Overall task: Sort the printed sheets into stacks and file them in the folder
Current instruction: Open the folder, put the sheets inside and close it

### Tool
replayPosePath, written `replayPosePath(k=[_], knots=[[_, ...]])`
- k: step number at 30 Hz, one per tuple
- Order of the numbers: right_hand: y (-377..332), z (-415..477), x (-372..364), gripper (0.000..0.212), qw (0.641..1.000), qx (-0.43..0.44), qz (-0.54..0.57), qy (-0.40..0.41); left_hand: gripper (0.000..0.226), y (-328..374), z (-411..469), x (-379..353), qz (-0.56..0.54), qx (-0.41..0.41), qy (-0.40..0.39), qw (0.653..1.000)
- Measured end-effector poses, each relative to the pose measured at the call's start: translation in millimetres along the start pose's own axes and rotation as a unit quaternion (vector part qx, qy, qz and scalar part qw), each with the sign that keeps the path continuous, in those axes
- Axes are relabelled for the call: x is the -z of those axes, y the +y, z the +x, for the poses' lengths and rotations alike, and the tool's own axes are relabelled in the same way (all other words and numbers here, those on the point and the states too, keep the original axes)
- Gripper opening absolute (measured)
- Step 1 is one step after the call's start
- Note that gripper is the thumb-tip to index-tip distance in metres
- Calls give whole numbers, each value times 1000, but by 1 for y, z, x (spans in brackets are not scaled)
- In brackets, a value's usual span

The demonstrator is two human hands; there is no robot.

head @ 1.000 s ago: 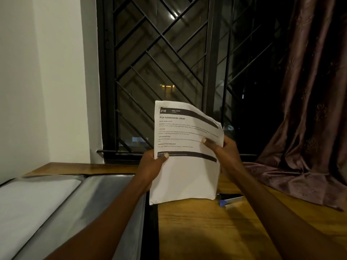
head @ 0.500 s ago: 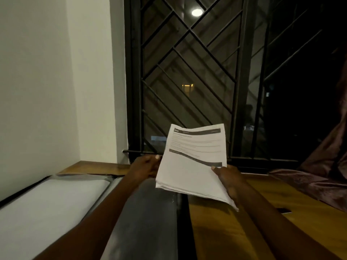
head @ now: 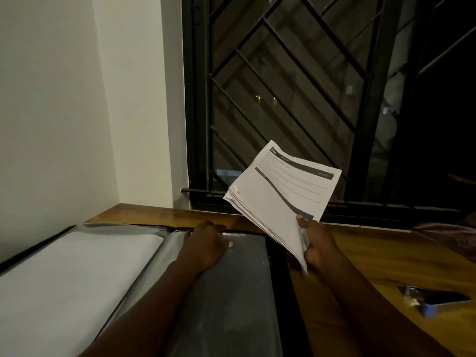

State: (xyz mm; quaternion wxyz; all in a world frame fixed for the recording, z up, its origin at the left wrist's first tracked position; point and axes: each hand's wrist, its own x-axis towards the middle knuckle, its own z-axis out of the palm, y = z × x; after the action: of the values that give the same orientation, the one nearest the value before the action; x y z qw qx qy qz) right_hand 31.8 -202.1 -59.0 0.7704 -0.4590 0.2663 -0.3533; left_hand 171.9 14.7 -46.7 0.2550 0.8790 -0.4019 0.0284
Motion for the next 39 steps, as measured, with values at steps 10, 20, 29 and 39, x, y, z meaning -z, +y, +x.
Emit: replayPosePath(k=[10,20,29,39], knots=[[1,-2,14,37,998,28,32,40,20,4,-10,9,-81,-39,144,985],[1,-2,16,36,998,29,45,29,17,7,-12,9,-92,-69,185,976],[1,2,17,38,998,19,55,27,25,5,-10,7,-71,-84,175,978],[1,-1,16,38,999,23,23,33,11,5,-11,8,-70,-80,150,983]])
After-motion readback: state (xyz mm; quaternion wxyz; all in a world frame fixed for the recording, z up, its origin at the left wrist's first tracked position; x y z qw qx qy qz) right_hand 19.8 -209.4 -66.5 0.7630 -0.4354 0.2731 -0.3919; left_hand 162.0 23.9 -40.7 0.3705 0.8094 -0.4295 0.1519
